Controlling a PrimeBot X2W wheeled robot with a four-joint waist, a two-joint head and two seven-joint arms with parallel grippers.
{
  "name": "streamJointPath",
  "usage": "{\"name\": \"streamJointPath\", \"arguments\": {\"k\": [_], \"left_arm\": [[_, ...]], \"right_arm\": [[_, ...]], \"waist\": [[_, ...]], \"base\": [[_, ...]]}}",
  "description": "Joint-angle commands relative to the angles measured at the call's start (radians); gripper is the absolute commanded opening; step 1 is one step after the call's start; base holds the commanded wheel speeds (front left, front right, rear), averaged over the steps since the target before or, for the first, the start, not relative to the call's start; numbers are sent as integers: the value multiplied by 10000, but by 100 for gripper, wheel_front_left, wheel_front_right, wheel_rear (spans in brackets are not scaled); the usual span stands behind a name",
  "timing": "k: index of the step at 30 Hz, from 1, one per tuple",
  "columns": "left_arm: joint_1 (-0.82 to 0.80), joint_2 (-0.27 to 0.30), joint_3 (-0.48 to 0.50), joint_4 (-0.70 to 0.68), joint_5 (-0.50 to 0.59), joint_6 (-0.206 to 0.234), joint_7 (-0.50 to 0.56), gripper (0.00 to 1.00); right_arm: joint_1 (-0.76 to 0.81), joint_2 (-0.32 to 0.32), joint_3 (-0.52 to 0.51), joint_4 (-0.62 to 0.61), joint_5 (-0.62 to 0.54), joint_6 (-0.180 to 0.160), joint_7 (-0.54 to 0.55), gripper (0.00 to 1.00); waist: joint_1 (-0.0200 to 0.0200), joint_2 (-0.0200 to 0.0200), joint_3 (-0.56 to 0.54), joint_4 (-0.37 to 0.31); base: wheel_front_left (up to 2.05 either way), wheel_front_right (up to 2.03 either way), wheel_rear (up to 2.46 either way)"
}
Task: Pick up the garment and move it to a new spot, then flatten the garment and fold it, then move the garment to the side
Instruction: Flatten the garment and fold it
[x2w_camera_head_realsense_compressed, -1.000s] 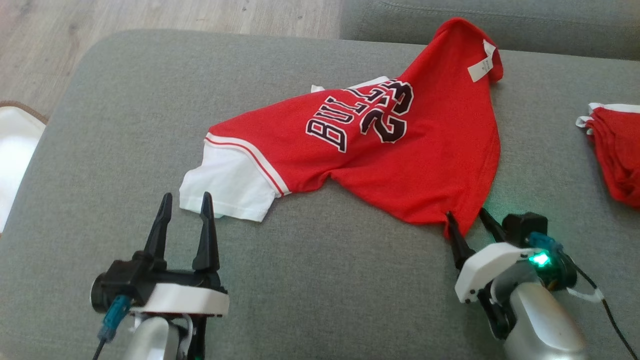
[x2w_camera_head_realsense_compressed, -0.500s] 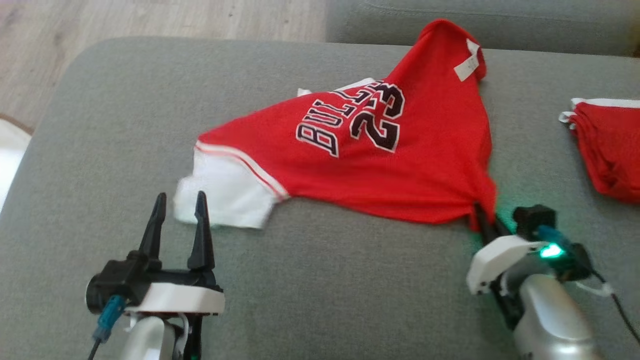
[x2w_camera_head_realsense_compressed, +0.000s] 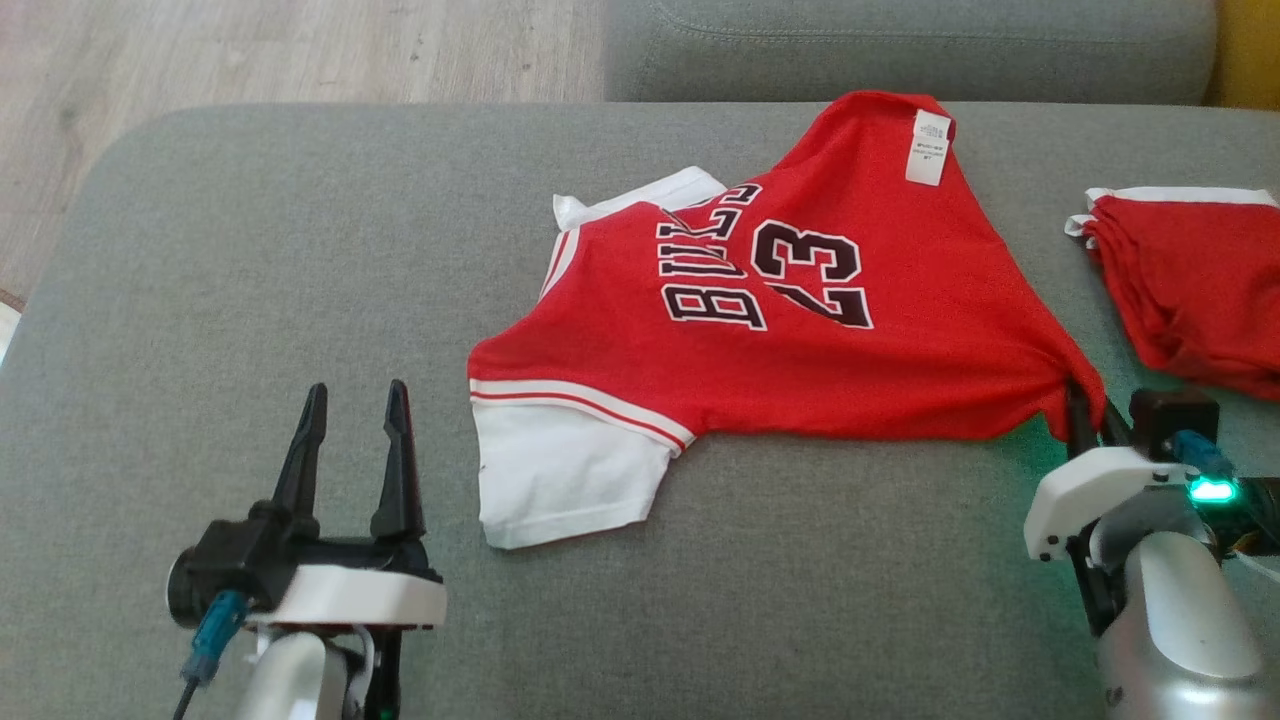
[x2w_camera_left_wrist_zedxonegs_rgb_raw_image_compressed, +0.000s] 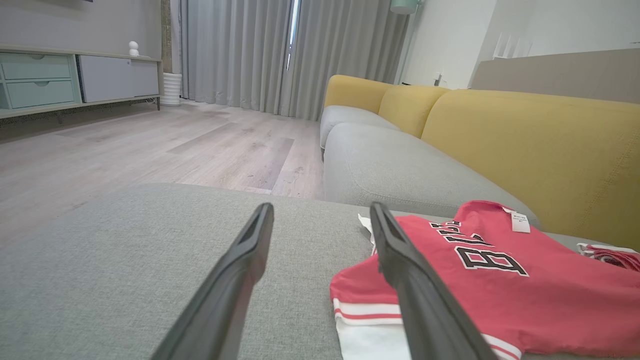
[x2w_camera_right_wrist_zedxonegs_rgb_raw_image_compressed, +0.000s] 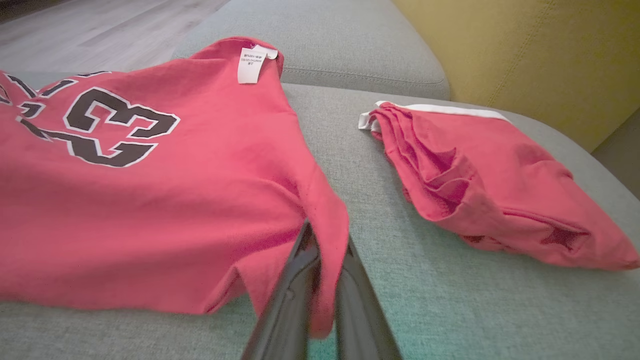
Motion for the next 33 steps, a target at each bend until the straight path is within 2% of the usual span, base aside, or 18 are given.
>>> {"name": "streamJointPath", "arguments": {"k": [1,4,9,15,19,26,33], "left_arm": [[-323,87,245,-272,42,-1,-53,100],[-295,87,239,-254,57,-7,-53,100],[-126,87,340,-238,115,-9,-53,100],[193,87,424,-307,140,2,-53,100],[290,87,328,-324,118,1,-53,100],[286,87,28,-30,23,-67,-53,100],[237,123,-623,1099,-13,-205,81,100]], "right_arm": [[-44,-28,271,-339,60,65,-54,100],[26,-28,339,-434,115,65,-247,100],[359,-28,650,-1037,477,65,-1162,100],[1537,-28,1688,-2696,1713,65,-1640,100],[2257,-28,1856,-3491,2188,65,-1655,100],[2550,-28,2032,-3893,2449,65,-1658,100],[2572,-28,1960,-3941,2516,65,-1659,100]], "waist": [[-1,-1,-21,-1],[-1,-1,-80,-10],[-1,-1,-315,-102],[-1,-1,-611,-320],[-1,-1,-653,-403],[-1,-1,-606,-438],[-1,-1,-648,-420]], "base": [[0,0,0],[0,0,0],[0,0,0],[0,0,0],[0,0,0],[0,0,0],[0,0,0]]}}
